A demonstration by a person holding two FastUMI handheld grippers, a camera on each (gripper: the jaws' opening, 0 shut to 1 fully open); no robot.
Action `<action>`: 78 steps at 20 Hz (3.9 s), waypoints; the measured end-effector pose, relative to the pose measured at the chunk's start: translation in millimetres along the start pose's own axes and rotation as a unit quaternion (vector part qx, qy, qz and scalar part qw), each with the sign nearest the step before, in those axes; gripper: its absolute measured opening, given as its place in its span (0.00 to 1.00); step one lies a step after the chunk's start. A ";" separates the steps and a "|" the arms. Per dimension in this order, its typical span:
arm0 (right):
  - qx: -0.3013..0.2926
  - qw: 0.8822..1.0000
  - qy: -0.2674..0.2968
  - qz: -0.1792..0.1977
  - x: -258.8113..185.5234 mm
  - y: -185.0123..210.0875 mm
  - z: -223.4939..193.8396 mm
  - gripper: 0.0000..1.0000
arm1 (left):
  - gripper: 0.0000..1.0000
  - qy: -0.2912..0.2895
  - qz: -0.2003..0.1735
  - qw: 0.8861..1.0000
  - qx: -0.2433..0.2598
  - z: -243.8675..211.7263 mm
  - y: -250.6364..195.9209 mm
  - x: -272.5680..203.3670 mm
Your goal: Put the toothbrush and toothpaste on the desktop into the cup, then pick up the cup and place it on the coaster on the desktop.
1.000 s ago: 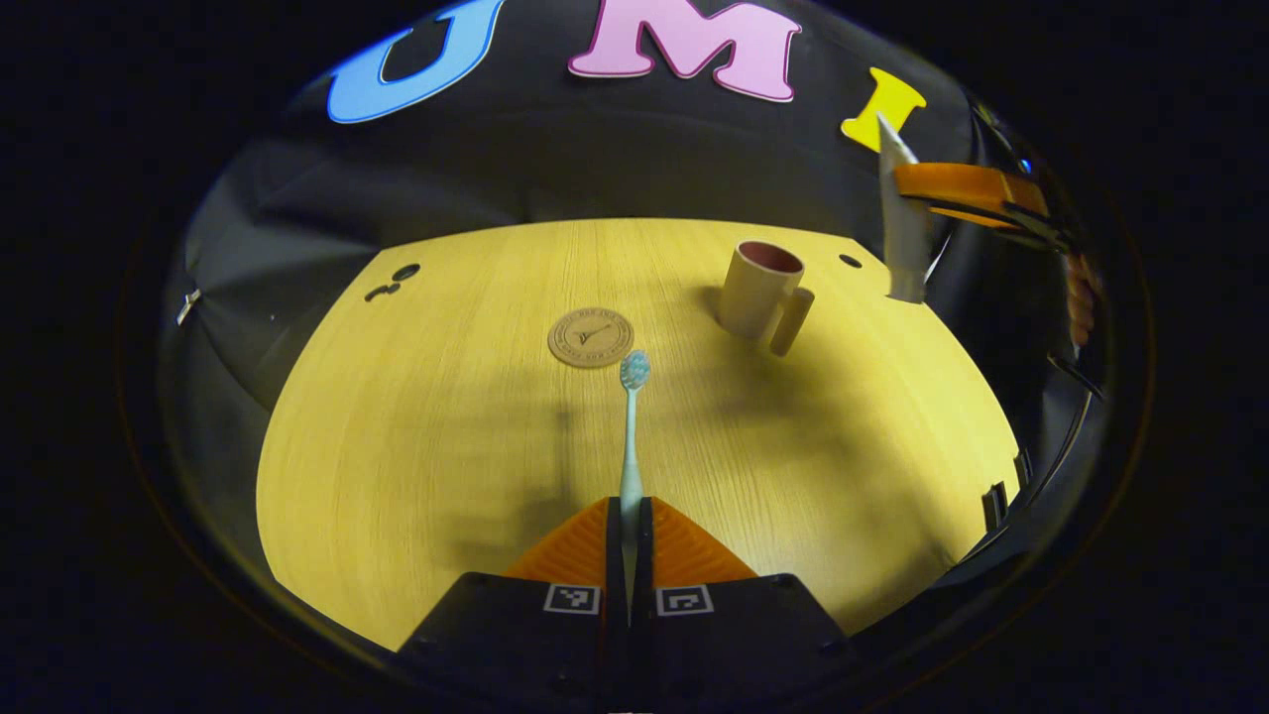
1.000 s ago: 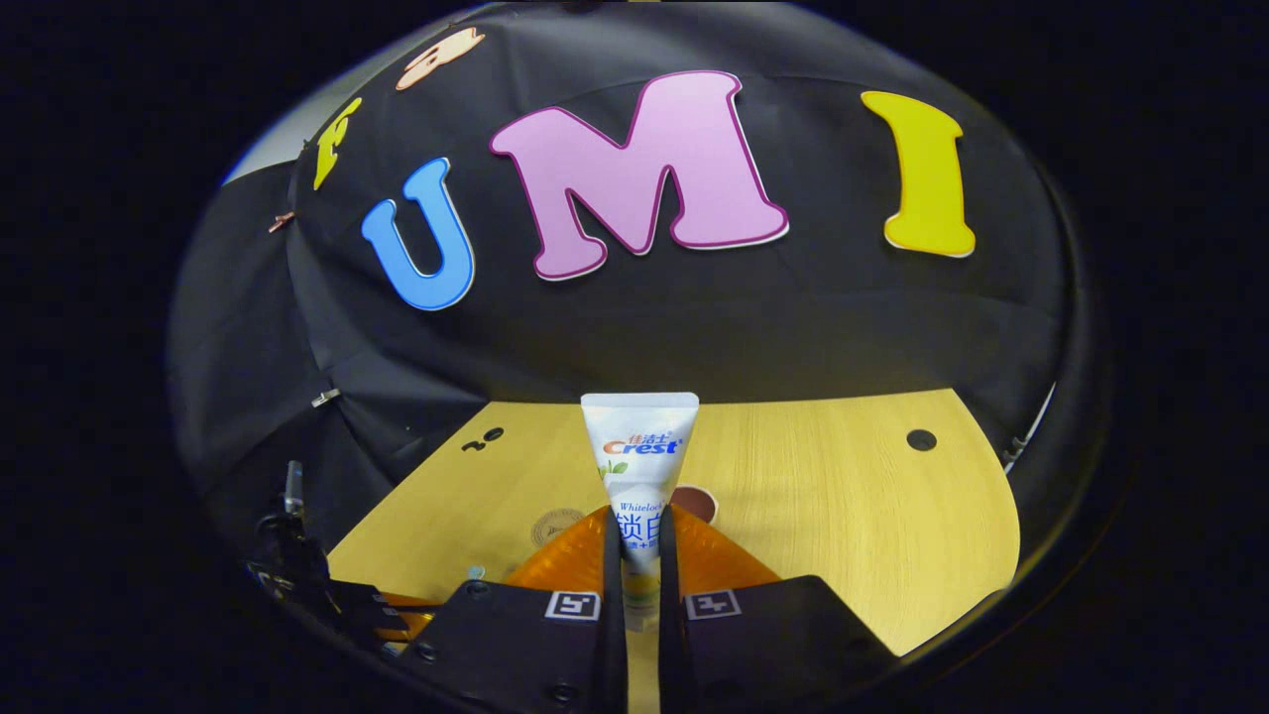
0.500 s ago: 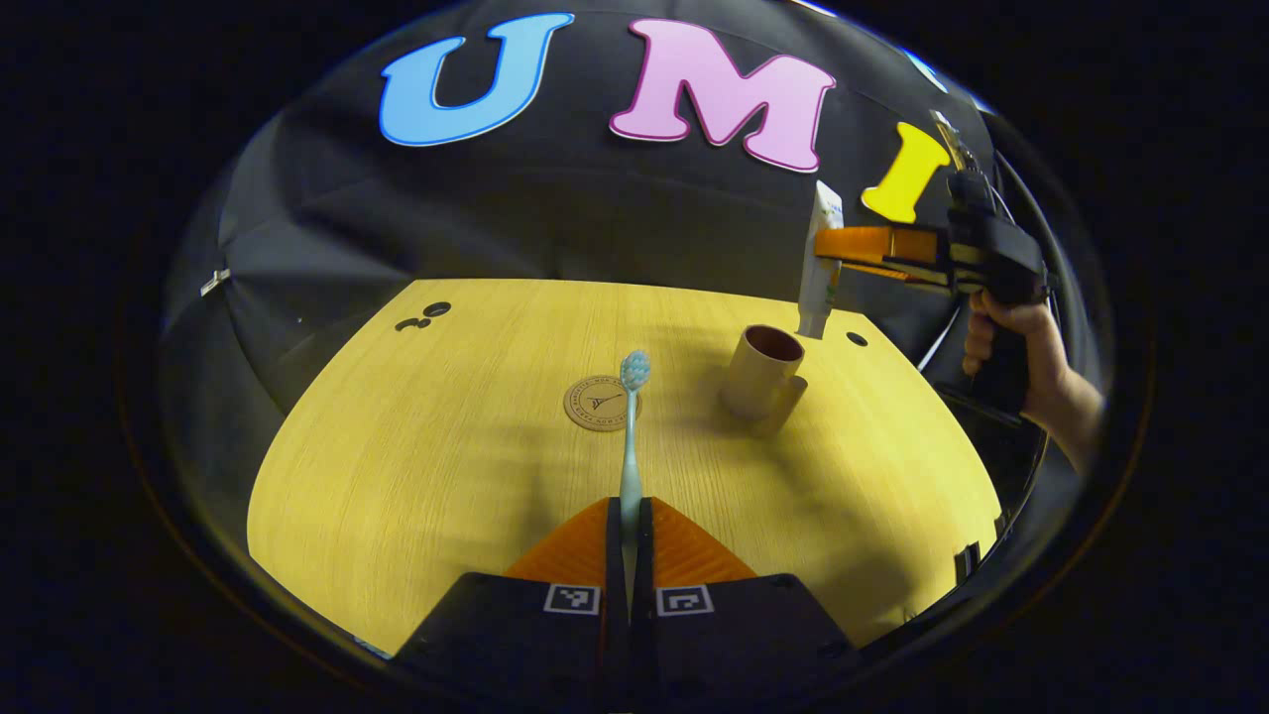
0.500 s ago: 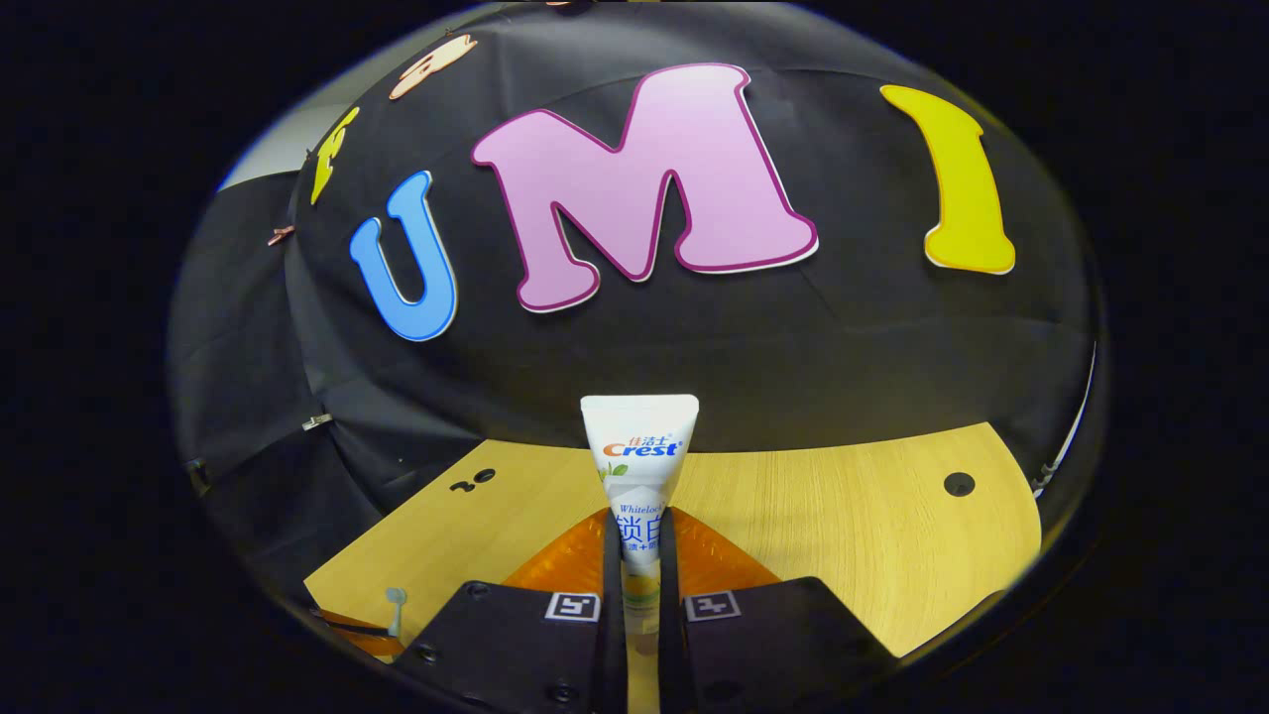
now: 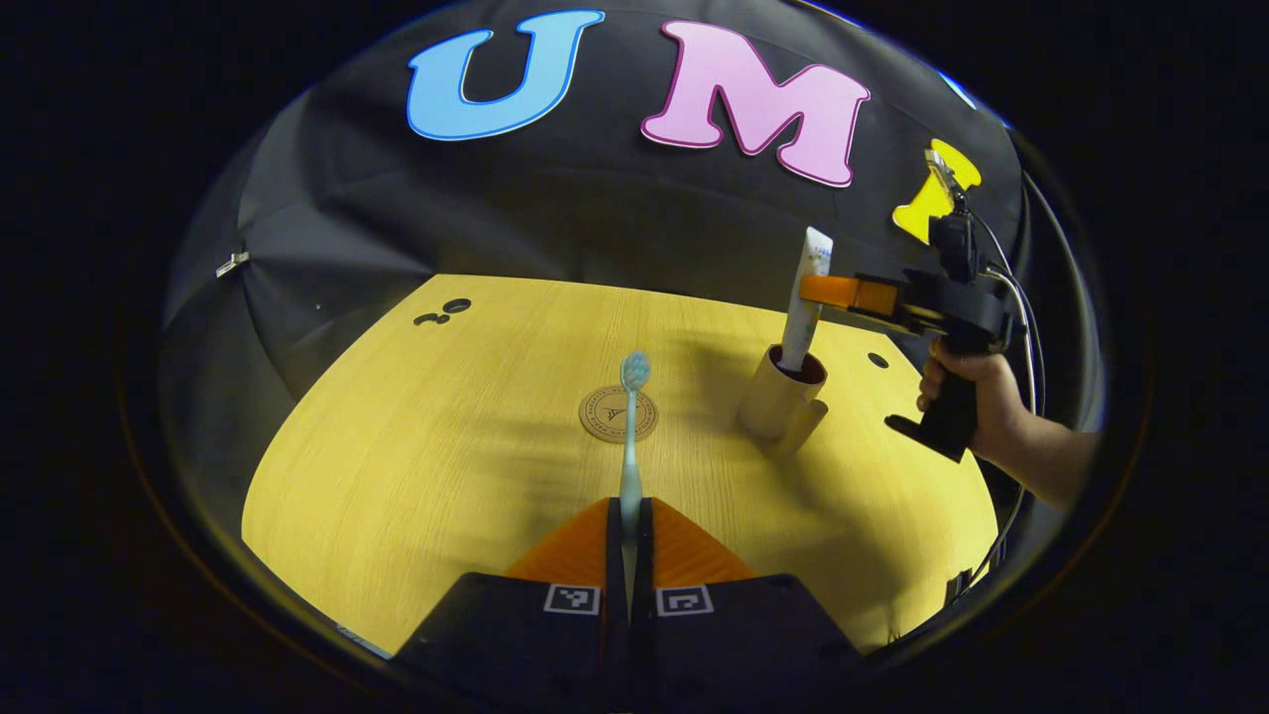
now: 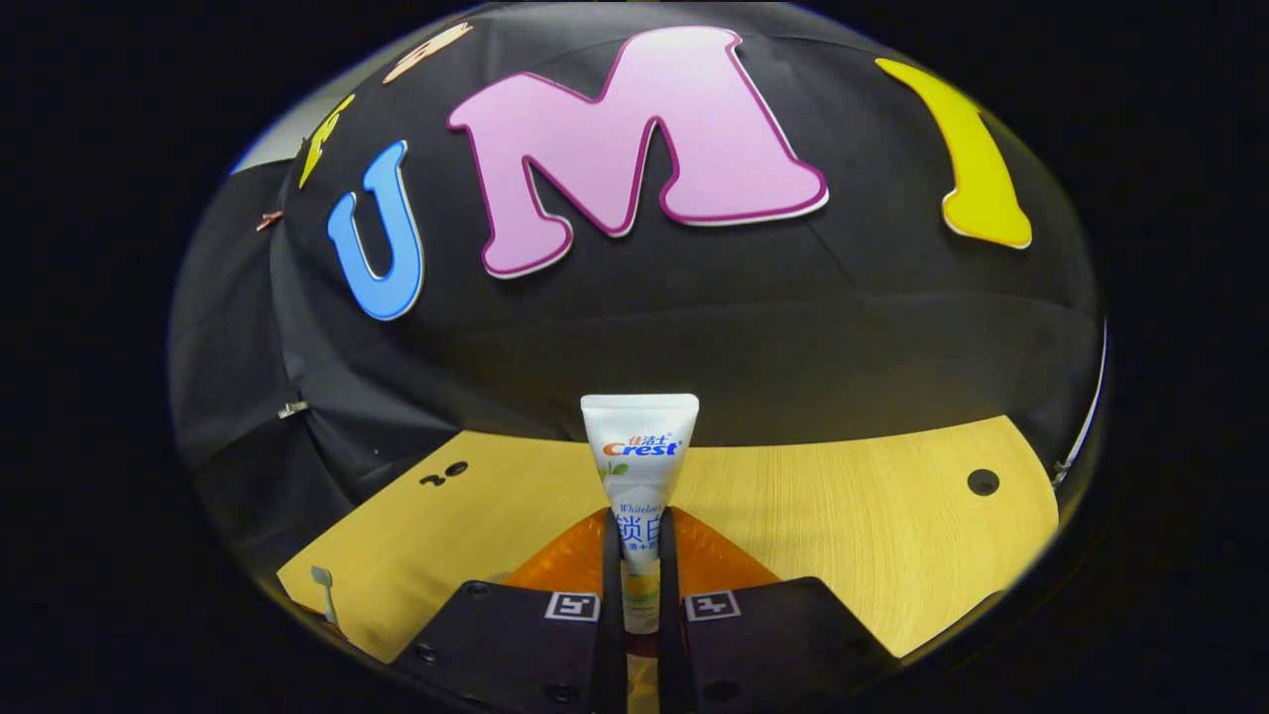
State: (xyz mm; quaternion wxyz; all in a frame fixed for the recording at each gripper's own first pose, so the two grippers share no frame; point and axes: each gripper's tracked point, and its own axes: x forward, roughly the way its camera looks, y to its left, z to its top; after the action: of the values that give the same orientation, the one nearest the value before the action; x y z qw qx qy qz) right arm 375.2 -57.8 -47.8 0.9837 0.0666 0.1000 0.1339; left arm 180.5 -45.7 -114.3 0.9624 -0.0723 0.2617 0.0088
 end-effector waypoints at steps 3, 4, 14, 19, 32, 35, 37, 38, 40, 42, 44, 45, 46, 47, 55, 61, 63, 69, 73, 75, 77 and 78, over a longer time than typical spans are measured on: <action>-0.019 1.000 0.017 0.000 6.2 -0.8 -15.9 0.16 | 0.07 0.001 -0.002 1.000 -0.002 1.7 -2.7 2.0; -0.025 0.999 0.022 0.000 8.0 -1.2 -20.9 0.16 | 0.07 0.001 -0.003 1.000 -0.001 2.5 -3.6 3.0; -0.042 0.997 0.063 0.018 1.9 0.8 -58.5 0.48 | 0.06 -0.004 -0.014 1.000 0.005 1.5 -21.6 9.5; -0.028 0.999 0.043 -0.007 -25.6 -21.6 -39.9 1.00 | 0.06 -0.040 -0.040 0.998 -0.001 30.5 -49.0 14.1; -0.038 0.993 0.052 -0.096 -122.8 -107.9 -52.3 0.98 | 0.06 -0.242 -0.168 0.953 0.074 170.3 -187.6 78.7; -0.030 0.991 0.069 -0.111 -136.6 -119.8 -65.1 0.98 | 0.06 -0.264 -0.190 0.943 0.069 180.0 -206.4 100.8; -0.022 0.990 0.073 -0.122 -144.0 -127.0 -72.2 0.99 | 0.06 -0.265 -0.196 0.942 0.065 176.9 -211.3 119.7; -0.019 0.989 0.077 -0.125 -147.3 -128.7 -75.9 0.98 | 0.06 -0.263 -0.198 0.942 0.061 174.8 -214.0 129.3; -0.021 0.988 0.088 -0.128 -150.6 -132.5 -85.3 0.98 | 0.06 -0.266 -0.198 0.942 0.056 171.8 -216.4 143.6; -0.022 0.986 0.101 -0.131 -153.8 -134.2 -93.1 0.98 | 0.06 -0.269 -0.202 0.940 0.049 164.9 -219.7 154.6; -0.024 0.985 0.106 -0.131 -156.1 -134.0 -98.5 0.98 | 0.07 -0.265 -0.206 0.941 0.050 154.7 -223.6 162.8; -0.027 0.985 0.108 -0.132 -156.8 -134.4 -100.5 0.98 | 0.07 -0.273 -0.202 0.939 0.057 154.7 -224.1 165.5; -0.029 0.985 0.111 -0.132 -157.9 -133.2 -102.9 0.98 | 0.08 -0.274 -0.202 0.938 0.062 153.8 -224.4 167.8; -0.031 0.984 0.114 -0.130 -157.6 -131.8 -104.6 0.98 | 0.08 -0.274 -0.198 0.939 0.064 152.3 -223.2 169.8; -0.041 0.983 0.128 -0.125 -158.0 -123.5 -117.0 0.98 | 0.13 -0.258 -0.184 0.946 0.064 124.6 -211.8 180.3; -0.038 0.983 0.131 -0.122 -157.7 -119.3 -116.9 0.98 | 0.55 -0.240 -0.187 0.950 0.068 107.7 -206.6 159.1; -0.032 0.984 0.129 -0.122 -156.6 -118.1 -111.9 0.98 | 0.72 -0.243 -0.177 0.951 0.071 107.3 -197.0 138.3; -0.015 0.987 0.124 -0.105 -142.9 -98.2 -84.6 0.98 | 0.97 -0.223 -0.129 0.965 0.046 95.2 -138.9 72.5; -0.015 0.989 0.133 -0.068 -125.9 -59.4 -62.2 0.98 | 0.97 -0.203 -0.093 0.974 0.032 76.9 -94.0 41.0; -0.010 0.986 0.155 -0.056 -115.2 -42.1 -58.3 0.98 | 0.98 -0.190 -0.073 0.979 0.027 67.9 -70.7 31.5; -0.002 0.981 0.188 -0.050 -105.2 -28.0 -59.4 0.98 | 0.98 -0.183 -0.060 0.981 0.018 61.1 -50.9 19.2; 0.006 0.978 0.204 -0.049 -100.9 -19.5 -60.9 0.98 | 0.98 -0.183 -0.056 0.981 0.015 58.9 -43.5 15.3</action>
State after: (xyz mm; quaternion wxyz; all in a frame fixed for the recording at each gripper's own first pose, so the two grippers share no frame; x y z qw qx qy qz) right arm 271.7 -98.0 -92.0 0.9475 0.0386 0.3024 0.0961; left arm 225.6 -80.6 -66.0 0.9939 -0.0701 0.0768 -0.0361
